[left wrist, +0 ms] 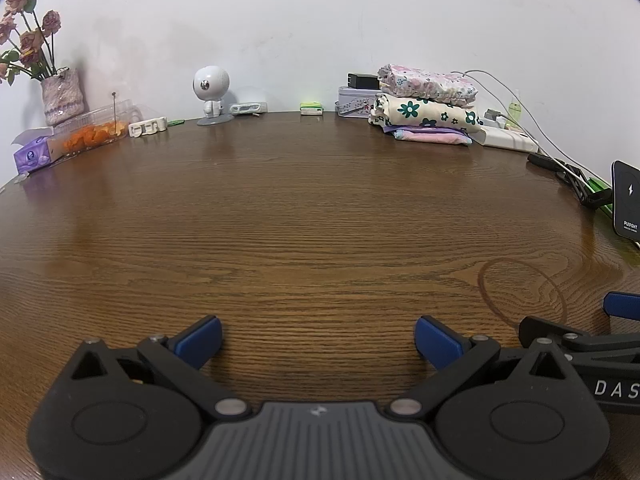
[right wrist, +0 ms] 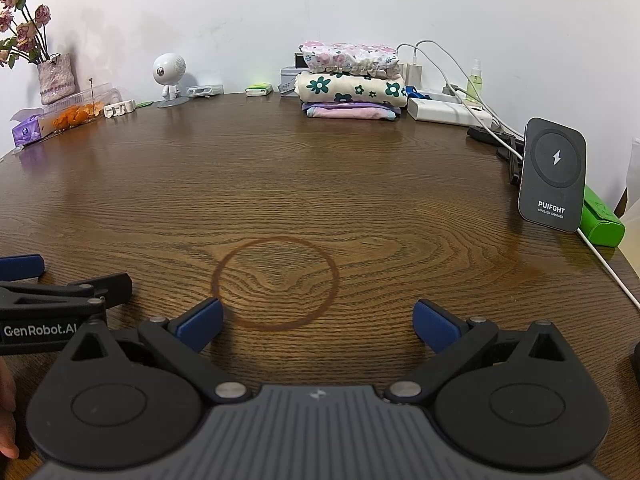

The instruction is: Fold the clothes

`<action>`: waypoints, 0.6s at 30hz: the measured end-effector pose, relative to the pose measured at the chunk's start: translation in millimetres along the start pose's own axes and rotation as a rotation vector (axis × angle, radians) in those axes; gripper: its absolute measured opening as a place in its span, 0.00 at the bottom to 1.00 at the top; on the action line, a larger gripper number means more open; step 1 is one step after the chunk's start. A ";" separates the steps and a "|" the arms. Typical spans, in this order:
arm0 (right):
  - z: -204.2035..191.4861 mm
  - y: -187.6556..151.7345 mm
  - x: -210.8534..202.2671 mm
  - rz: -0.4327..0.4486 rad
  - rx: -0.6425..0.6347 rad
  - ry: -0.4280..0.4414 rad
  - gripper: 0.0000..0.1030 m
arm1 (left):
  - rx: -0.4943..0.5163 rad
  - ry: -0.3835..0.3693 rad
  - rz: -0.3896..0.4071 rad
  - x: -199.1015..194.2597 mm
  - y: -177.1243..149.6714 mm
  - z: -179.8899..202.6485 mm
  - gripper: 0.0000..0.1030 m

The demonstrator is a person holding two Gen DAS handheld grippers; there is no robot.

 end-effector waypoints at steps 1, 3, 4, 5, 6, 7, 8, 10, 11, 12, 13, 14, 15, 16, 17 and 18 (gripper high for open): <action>0.1 0.0 0.1 0.000 0.000 0.000 1.00 | 0.000 0.000 0.000 -0.1 -0.1 -0.1 1.00; 0.2 0.1 0.3 0.000 0.000 0.000 1.00 | 0.000 0.000 0.000 0.1 0.0 -0.3 1.00; 0.3 0.1 0.3 0.000 0.000 0.000 1.00 | 0.000 0.000 0.000 0.1 0.0 -0.4 1.00; 0.3 0.1 0.3 0.000 0.000 0.000 1.00 | 0.001 -0.001 0.000 0.2 -0.2 -0.6 1.00; 0.3 0.1 0.4 0.000 0.000 0.000 1.00 | 0.001 -0.001 0.000 0.2 -0.2 -0.6 1.00; 0.4 0.1 0.4 0.000 0.000 0.000 1.00 | 0.001 -0.001 0.000 0.4 -0.1 -0.4 1.00; 0.3 0.1 0.3 0.000 0.000 0.000 1.00 | 0.001 -0.001 0.000 0.4 -0.1 -0.5 1.00; 0.3 0.1 0.4 0.000 0.000 0.000 1.00 | 0.001 -0.001 -0.001 0.3 0.0 -0.9 1.00; 0.3 0.1 0.4 0.000 0.000 0.000 1.00 | 0.001 -0.001 -0.001 0.3 -0.1 -0.8 1.00; 0.3 0.1 0.3 0.000 0.000 0.000 1.00 | 0.001 -0.001 -0.001 0.4 -0.1 -0.8 1.00; 0.3 0.1 0.3 0.000 0.000 0.000 1.00 | 0.001 -0.001 -0.001 0.4 -0.1 -0.7 1.00; 0.3 0.1 0.3 0.000 0.000 0.000 1.00 | 0.001 -0.001 -0.001 0.4 -0.1 -0.7 1.00; 0.3 0.1 0.3 0.000 0.000 0.000 0.99 | 0.001 -0.001 -0.001 0.5 -0.1 -0.6 1.00; 0.3 0.1 0.3 0.000 0.000 0.000 1.00 | 0.001 -0.001 -0.001 0.5 -0.1 -0.6 1.00; 0.3 0.1 0.4 0.000 0.000 0.000 1.00 | 0.001 -0.001 -0.001 0.5 -0.1 -0.6 1.00; 0.3 0.1 0.4 0.000 0.000 0.000 1.00 | 0.001 -0.001 -0.001 0.5 -0.1 -0.6 1.00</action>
Point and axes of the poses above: each gripper's, at about its wrist camera, not at the fingertips, and x roughly the way its jaws point, z to its right, y to its top, the point moved 9 cm from there along x, roughly the way its jaws point, and after that the axes turned 5 degrees about z, right-handed, at the moved point
